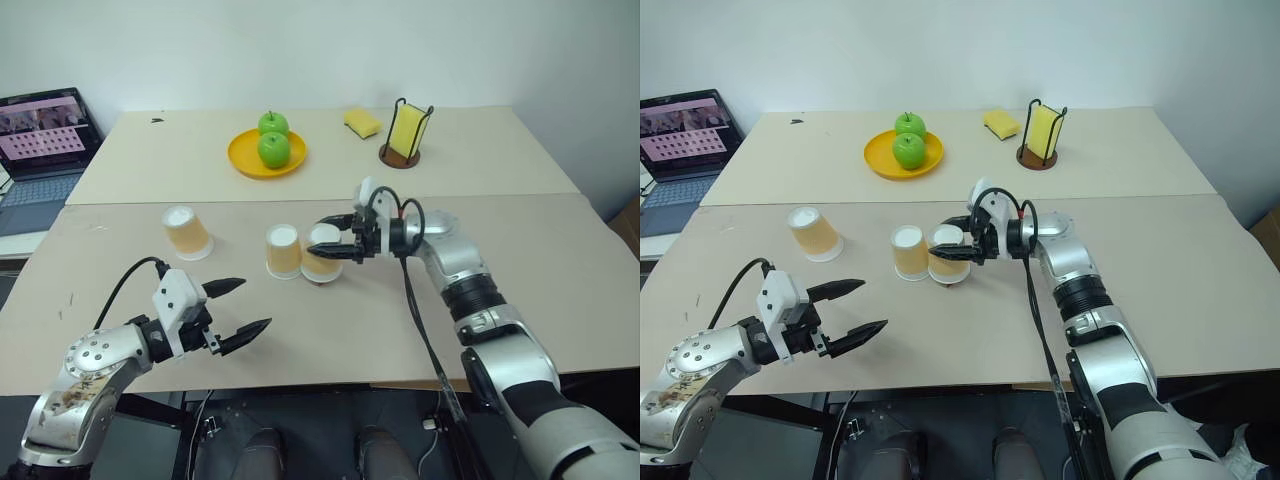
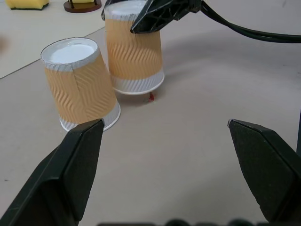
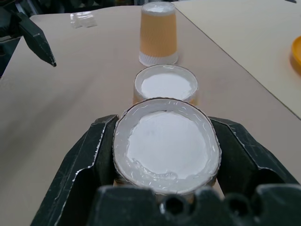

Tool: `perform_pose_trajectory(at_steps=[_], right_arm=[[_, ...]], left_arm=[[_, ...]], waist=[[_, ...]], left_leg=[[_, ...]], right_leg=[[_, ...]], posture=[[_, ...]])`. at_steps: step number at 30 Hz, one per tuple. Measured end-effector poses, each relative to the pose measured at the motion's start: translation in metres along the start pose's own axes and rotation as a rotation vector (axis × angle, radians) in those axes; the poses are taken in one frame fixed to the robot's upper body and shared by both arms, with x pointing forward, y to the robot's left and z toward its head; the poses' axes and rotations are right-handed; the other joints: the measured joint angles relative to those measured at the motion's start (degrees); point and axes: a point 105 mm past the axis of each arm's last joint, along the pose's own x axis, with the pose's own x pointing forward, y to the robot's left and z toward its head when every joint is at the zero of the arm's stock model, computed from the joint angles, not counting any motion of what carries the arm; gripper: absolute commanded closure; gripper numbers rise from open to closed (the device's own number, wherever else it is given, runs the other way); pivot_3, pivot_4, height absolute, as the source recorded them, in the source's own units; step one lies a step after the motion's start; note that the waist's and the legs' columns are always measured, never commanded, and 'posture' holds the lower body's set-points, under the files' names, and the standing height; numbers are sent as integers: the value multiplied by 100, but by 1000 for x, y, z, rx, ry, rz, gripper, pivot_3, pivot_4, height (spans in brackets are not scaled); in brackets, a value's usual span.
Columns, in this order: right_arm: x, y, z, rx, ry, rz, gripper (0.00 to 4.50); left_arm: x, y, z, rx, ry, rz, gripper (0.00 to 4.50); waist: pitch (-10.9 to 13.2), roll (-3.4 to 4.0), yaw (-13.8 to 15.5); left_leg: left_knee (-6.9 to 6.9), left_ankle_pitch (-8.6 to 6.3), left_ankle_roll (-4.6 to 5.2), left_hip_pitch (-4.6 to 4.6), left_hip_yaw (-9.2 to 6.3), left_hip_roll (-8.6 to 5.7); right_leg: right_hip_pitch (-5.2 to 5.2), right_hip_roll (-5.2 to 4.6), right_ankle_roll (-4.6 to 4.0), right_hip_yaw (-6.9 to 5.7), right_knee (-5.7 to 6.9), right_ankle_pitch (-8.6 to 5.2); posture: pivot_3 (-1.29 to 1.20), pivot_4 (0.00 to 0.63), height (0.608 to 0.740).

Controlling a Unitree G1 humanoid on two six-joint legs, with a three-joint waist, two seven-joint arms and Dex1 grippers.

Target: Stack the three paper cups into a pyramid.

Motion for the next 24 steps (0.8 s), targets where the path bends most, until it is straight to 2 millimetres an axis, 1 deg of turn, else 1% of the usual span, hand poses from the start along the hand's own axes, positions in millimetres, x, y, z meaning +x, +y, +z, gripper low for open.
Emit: perform_pose_trajectory(at_steps=[6,10,12,17,21,24], right_arm=[[6,0,0,-15,0,19,1880],[9,-1,-6,-11,18,12,1880],[8,-4,-8,-11,25,0,1880],[9,-12,-2,-37,34,-35,1880],[9,-17,-7,-27,48,-64,1880],[12,-18,-6,-28,47,-66,1880]], left_arm=[[-2,-2,-1,-2,8,7,0],[-3,-1,2,8,4,14,0],[-4,0,2,8,4,18,0],[-4,0,2,8,4,23,0],[-4,0,2,8,3,26,0],[-4,0,2,8,3,26,0]], waist=[[0,0,-6],[0,0,-4],[0,1,-3],[0,1,-12],[0,1,-10],[0,1,-25]], left_leg=[[0,0,0,3,-1,2],[0,0,0,2,0,0],[0,0,0,2,0,0],[-1,0,0,3,0,1],[-1,0,0,2,0,0],[-1,0,0,3,-1,1]], right_leg=[[0,2,0,0,3,0],[0,1,0,0,3,0],[0,1,0,0,3,0],[-1,1,0,0,3,0],[-1,1,0,0,2,0],[-1,2,0,0,5,0]], posture=[[0,150,732],[0,150,732],[0,150,732],[0,150,732],[0,150,732],[0,150,732]])
